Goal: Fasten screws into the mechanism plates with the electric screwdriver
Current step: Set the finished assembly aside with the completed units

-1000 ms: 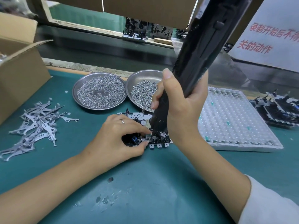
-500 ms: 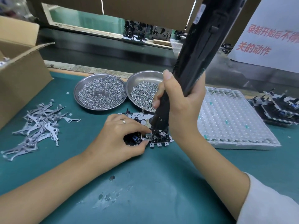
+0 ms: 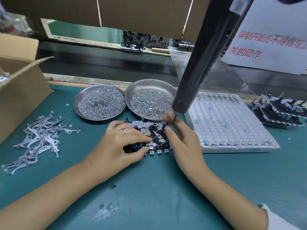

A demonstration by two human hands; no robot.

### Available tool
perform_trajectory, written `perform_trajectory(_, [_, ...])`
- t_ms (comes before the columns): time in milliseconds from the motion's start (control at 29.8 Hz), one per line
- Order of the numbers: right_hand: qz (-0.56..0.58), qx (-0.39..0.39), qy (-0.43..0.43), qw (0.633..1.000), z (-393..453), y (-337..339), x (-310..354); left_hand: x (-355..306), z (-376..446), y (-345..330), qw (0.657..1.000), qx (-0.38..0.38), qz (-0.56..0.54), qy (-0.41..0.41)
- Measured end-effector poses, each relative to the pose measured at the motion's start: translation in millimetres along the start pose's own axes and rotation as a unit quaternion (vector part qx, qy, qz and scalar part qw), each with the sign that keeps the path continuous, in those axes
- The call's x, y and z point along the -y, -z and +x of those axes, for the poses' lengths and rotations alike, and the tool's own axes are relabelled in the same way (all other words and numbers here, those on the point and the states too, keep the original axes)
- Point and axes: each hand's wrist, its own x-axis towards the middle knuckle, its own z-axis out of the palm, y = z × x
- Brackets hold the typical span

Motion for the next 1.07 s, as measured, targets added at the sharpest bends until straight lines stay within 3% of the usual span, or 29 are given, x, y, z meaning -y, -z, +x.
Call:
perform_trajectory(235, [-0.045,0.004,-0.006,0.999,-3.1,1.1,-2.6,-4.1,-1.7,-6.9,0.998,-0.041,0.021,0.037])
perform_trajectory(1074, [-0.040,-0.011,-0.047,0.998,-2.2,1.9,0.0,-2.3,2.3,-8.4,0.999,-0.033,-0.023,0.016])
